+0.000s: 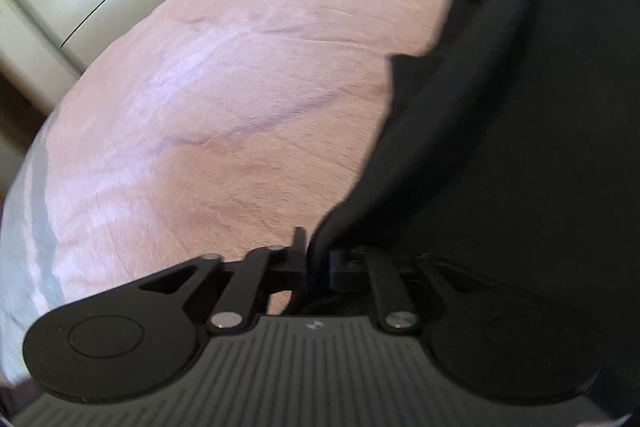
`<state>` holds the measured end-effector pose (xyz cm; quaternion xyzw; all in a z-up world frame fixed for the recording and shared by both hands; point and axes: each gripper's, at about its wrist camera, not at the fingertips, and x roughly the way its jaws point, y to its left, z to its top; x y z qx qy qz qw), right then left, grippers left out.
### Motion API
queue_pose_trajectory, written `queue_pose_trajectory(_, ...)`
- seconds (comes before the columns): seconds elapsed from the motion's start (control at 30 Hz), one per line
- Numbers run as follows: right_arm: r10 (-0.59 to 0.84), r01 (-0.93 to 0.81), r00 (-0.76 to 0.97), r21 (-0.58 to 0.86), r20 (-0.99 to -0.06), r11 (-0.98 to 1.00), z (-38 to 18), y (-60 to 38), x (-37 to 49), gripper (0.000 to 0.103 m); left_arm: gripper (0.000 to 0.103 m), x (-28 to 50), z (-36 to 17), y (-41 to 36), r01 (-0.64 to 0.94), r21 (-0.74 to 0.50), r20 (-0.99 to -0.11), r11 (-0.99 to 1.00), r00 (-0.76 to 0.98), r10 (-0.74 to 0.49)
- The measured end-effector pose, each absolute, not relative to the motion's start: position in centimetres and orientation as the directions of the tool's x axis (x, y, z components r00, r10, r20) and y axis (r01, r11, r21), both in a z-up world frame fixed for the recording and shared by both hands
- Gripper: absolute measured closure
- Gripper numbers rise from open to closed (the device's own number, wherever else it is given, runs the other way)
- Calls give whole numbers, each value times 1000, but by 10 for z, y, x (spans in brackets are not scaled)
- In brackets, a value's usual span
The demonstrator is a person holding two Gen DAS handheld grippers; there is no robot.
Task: Fold clothes
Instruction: 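Open both tools and release the folded sweater onto the bed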
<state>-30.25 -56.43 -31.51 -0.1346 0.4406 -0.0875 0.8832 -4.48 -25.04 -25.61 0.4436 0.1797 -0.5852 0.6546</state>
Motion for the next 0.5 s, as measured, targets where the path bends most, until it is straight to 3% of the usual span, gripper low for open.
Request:
queue_pose_trajectory(0.07, -223, 113, 615, -195, -756, 974, -311, -580, -304, 95, 75, -35, -256, -255, 942, 335, -752, -8, 263, -605)
queue_pose_trajectory(0.13, -215, 196, 642, -113, -736, 974, -305, -589, -310, 60, 74, -24, -255, -256, 952, 303, -748, 51, 270, -606)
queue_pose_trajectory(0.17, -214, 236, 655, -73, -725, 969, -302, -593, -313, 56, 72, -19, -253, -256, 957, 280, -749, 74, 266, -607)
queue_pose_trajectory(0.33, -191, 376, 698, 126, -691, 918, -296, -615, -324, 54, 69, 1, -252, -259, 960, 222, -748, 173, 282, -601)
queue_pose_trajectory(0.5, -175, 491, 703, 293, -689, 821, -302, -629, -333, 54, 74, 4, -251, -251, 936, 279, -743, 213, 352, -569)
